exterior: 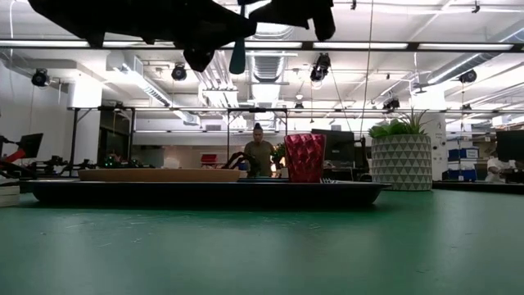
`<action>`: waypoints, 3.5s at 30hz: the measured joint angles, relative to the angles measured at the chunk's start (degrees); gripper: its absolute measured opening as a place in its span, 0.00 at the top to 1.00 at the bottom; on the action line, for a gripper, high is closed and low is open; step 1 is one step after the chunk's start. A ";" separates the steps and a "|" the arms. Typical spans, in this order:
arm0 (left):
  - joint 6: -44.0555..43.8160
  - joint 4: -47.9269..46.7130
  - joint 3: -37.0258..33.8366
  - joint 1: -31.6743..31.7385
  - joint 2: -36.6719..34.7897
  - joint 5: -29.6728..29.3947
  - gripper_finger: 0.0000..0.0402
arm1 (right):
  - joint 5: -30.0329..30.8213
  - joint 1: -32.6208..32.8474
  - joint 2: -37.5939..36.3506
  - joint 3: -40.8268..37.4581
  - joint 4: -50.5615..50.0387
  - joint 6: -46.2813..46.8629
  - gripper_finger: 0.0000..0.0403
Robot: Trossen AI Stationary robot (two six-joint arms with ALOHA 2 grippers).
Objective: Pick and place plate/cup/fork/spoon on tray
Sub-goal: Adjust the blue spoon on the black tray
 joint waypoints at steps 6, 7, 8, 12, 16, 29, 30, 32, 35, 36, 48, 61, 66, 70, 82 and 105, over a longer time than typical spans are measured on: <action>0.02 0.09 0.00 0.00 0.15 0.00 1.00 | -0.23 -0.75 0.75 3.88 -5.45 -1.24 0.60; 0.08 0.07 0.00 0.00 0.23 -0.02 1.00 | -0.23 -0.75 0.75 4.16 -5.53 -1.44 0.61; 0.11 0.01 0.00 0.00 0.24 -0.01 1.00 | -0.23 -0.75 0.77 4.28 -5.34 -1.53 0.62; 0.14 0.22 0.00 0.00 0.24 -0.02 1.00 | -0.17 -0.75 0.66 4.31 -5.28 -1.66 0.70; 0.30 0.27 0.04 0.00 0.31 -0.02 1.00 | -0.39 -0.75 0.66 4.29 -5.27 -2.40 0.85; 1.36 0.17 0.10 0.00 0.31 -0.09 1.00 | -1.89 -1.30 0.64 4.24 -5.28 -2.49 0.98; 1.34 0.18 0.11 -0.01 0.31 -0.09 1.00 | -1.89 -1.37 0.64 4.24 -5.29 -2.38 0.98; 1.29 0.26 0.10 -0.01 0.31 -0.42 1.00 | -1.89 -1.49 0.64 4.24 -5.29 -2.35 0.98; 1.20 0.07 0.11 0.00 0.31 -0.57 1.00 | -1.97 -1.84 0.64 4.24 -5.78 -1.56 0.98; 1.20 -0.03 0.11 0.00 0.31 -0.60 1.00 | -1.98 -1.99 0.64 4.24 -6.19 -1.22 0.98; 1.16 -0.40 0.07 0.17 0.31 -0.78 0.98 | -3.75 -3.24 0.51 4.24 -8.15 0.42 0.98; 3.09 -4.31 0.04 0.15 -1.34 -0.38 0.66 | -4.68 -4.48 -0.51 4.13 -12.16 3.98 0.98; 4.48 -10.85 0.00 0.14 -5.23 -0.31 0.63 | -5.30 -6.61 -3.10 4.13 -18.83 9.34 0.98; 4.69 -18.81 -0.09 0.15 -9.86 -0.22 0.62 | -11.06 -9.75 -4.65 4.14 -24.95 16.12 0.98; 2.62 -32.55 -0.44 0.00 -22.07 -0.39 0.62 | -23.95 -18.39 -3.27 -4.85 -21.48 30.14 0.98; 2.67 -26.93 -4.83 -0.11 -28.32 -0.52 0.63 | -19.21 -18.29 12.81 -17.30 14.04 44.29 0.98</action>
